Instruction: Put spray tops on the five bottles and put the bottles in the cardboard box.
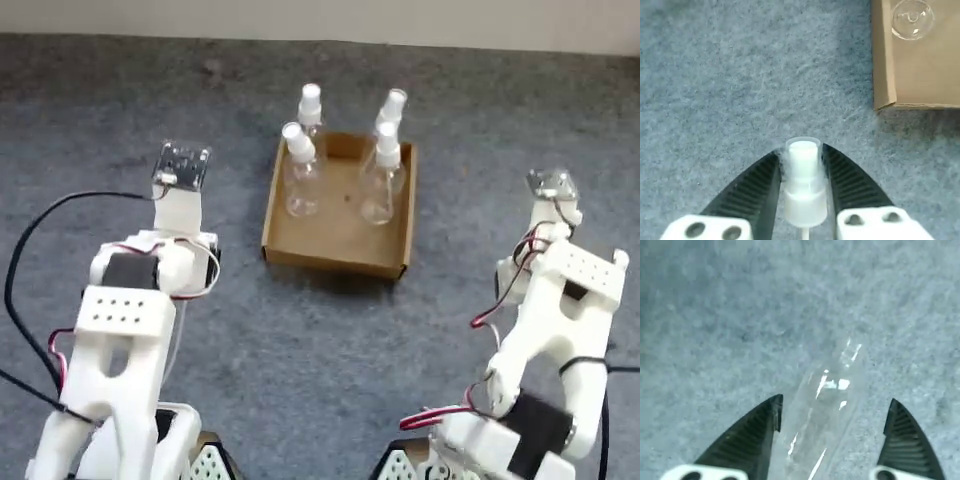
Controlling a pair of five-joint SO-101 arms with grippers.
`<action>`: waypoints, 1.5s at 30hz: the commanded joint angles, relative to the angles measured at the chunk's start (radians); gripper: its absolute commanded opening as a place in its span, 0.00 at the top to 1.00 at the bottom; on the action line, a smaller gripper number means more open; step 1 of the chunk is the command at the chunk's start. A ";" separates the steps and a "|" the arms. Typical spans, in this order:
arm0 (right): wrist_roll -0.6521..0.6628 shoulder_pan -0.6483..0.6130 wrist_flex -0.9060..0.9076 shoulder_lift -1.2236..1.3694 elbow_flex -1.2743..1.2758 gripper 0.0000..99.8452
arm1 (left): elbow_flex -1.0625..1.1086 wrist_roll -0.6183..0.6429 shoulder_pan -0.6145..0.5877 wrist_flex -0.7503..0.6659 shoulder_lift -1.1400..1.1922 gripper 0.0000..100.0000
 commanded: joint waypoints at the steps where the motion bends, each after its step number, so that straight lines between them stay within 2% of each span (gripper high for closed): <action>1: -0.055 0.002 0.053 0.087 -0.163 0.74 | 0.038 0.006 0.018 -0.035 -0.076 1.00; 7: -0.066 0.008 0.120 0.278 -0.292 0.79 | 0.048 0.005 0.018 -0.035 -0.090 1.00; 23: -0.064 0.016 0.116 0.409 -0.297 0.80 | 0.048 0.005 0.018 -0.035 -0.090 1.00; 29: -0.064 0.016 0.122 0.397 -0.305 0.91 | 0.048 0.005 0.018 -0.035 -0.090 1.00; 33: -0.068 0.004 0.125 0.302 -0.306 0.96 | 0.044 0.005 0.018 -0.035 -0.090 1.00; 37: -0.071 -0.090 0.125 0.096 -0.297 0.98 | -0.010 0.011 0.018 -0.041 -0.091 1.00; 39: -0.115 -0.166 0.125 -0.031 -0.297 0.98 | -0.068 0.014 0.021 -0.037 -0.091 1.00; 43: -0.218 -0.343 0.117 -0.271 -0.260 0.98 | -0.211 0.026 0.016 -0.035 -0.093 1.00; 45: -0.252 -0.472 0.116 -0.372 -0.209 0.98 | -0.285 0.081 -0.004 -0.017 -0.093 1.00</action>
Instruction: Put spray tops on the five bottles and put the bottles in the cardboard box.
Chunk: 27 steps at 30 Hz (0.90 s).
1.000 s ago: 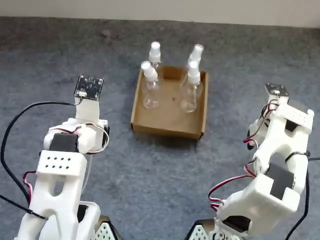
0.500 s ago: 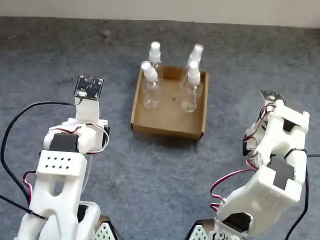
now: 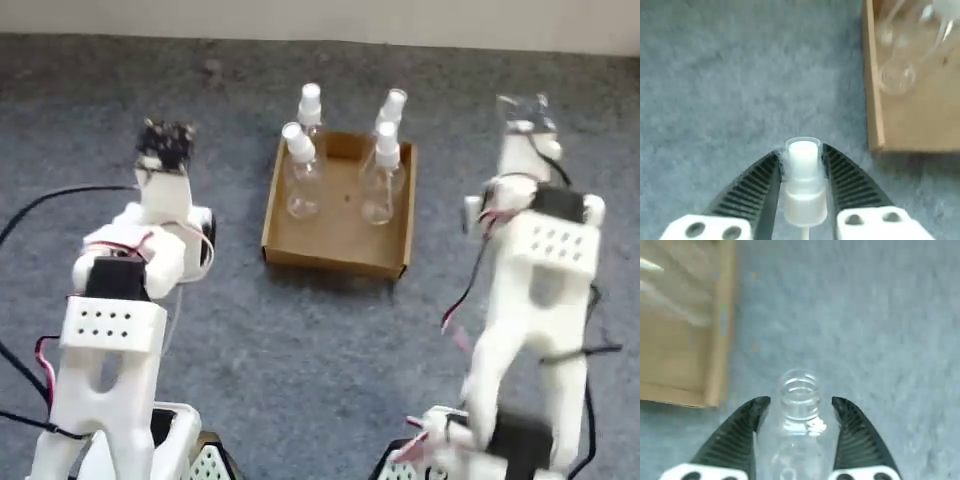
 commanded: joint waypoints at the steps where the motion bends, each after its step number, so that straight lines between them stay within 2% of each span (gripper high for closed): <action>1: -0.068 -0.240 -0.005 -0.229 0.050 0.98 | -0.214 0.097 -0.016 0.018 -0.025 1.00; 6: -0.137 -0.585 -0.124 -0.392 0.226 0.98 | -0.412 0.198 -0.064 0.091 -0.025 1.00; 10: -0.184 -0.751 -0.288 -0.398 0.341 0.98 | -0.522 0.307 -0.094 0.135 -0.025 1.00; 13: -0.199 -0.819 -0.437 -0.398 0.435 0.98 | -0.585 0.364 -0.110 0.173 -0.028 1.00; 16: -0.196 -0.869 -0.536 -0.398 0.501 0.98 | -0.587 0.365 -0.122 0.181 -0.085 1.00; 21: -0.195 -0.897 -0.552 -0.412 0.550 0.98 | -0.466 0.362 -0.131 0.172 -0.269 1.00; 25: -0.201 -0.914 -0.581 -0.452 0.567 0.98 | -0.328 0.374 -0.125 0.048 -0.381 1.00; 27: -0.201 -0.967 -0.659 -0.483 0.619 1.00 | -0.242 0.440 -0.125 -0.055 -0.430 1.00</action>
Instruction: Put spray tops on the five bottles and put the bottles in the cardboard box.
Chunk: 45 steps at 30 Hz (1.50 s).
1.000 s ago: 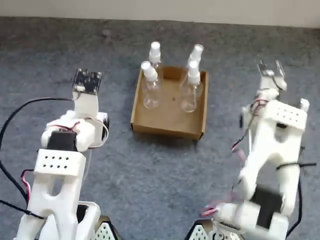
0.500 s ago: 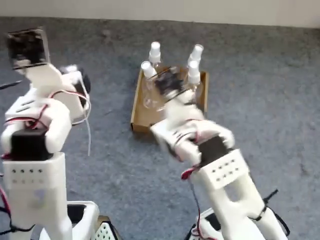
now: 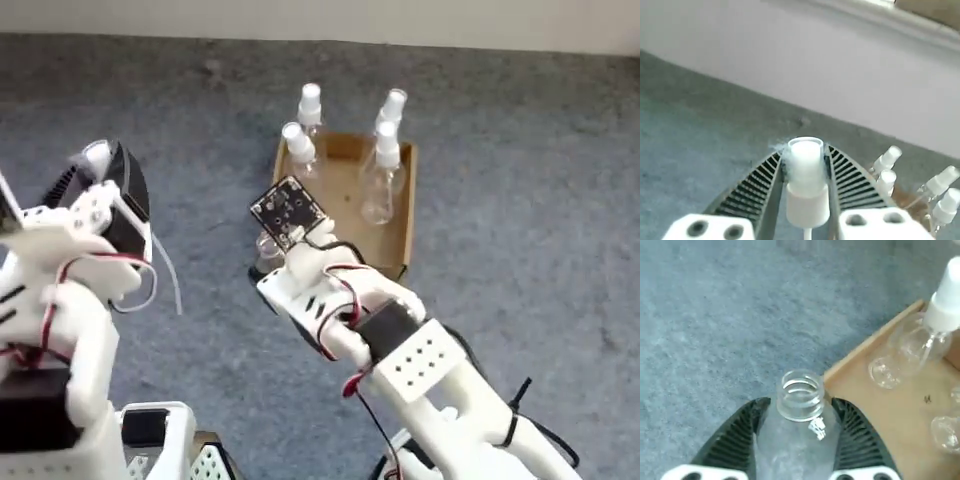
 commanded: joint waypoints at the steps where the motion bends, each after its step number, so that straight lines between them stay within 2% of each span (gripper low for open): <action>1: -0.012 -0.087 -0.150 -0.081 0.071 1.00 | 0.160 0.118 -0.004 -0.218 -0.104 1.00; 4: -0.008 -0.162 -0.280 -0.116 0.188 1.00 | 0.265 0.186 -0.004 -0.318 -0.183 1.00; 9: -0.008 -0.163 -0.312 -0.128 0.283 1.00 | 0.349 0.213 -0.002 -0.399 -0.300 1.00; 16: -0.011 -0.163 -0.311 -0.131 0.283 1.00 | 0.377 0.207 0.096 -0.388 -0.325 1.00; 25: -0.012 -0.163 -0.309 -0.131 0.283 1.00 | 0.564 0.207 0.108 -0.390 -0.331 1.00; 29: -0.012 -0.162 -0.309 -0.131 0.283 1.00 | 0.611 0.206 0.154 -0.390 -0.331 1.00; 34: -0.012 -0.113 -0.309 -0.133 0.282 1.00 | 0.631 0.115 0.237 -0.368 -0.331 1.00; 39: -0.012 -0.019 -0.311 -0.133 0.251 1.00 | 0.639 0.020 0.317 -0.236 -0.332 1.00; 45: -0.012 -0.018 -0.309 -0.133 0.246 1.00 | 0.671 -0.069 0.409 -0.192 -0.331 1.00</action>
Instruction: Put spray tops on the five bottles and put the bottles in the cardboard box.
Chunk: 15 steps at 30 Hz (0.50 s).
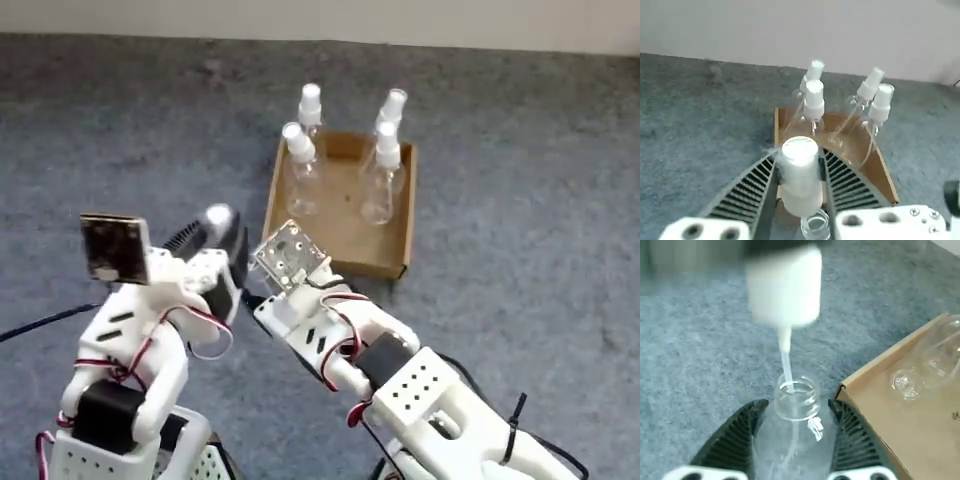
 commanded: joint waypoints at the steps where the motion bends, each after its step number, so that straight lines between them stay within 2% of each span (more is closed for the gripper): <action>1: -0.012 0.022 -0.025 -0.039 -0.048 1.00 | 0.044 -0.054 0.058 0.011 0.007 1.00; 9: -0.012 0.022 -0.024 -0.042 -0.050 1.00 | 0.170 -0.080 0.056 -0.089 0.005 1.00; 15: -0.014 0.030 -0.031 -0.223 -0.044 1.00 | 0.174 -0.080 0.064 -0.087 0.005 1.00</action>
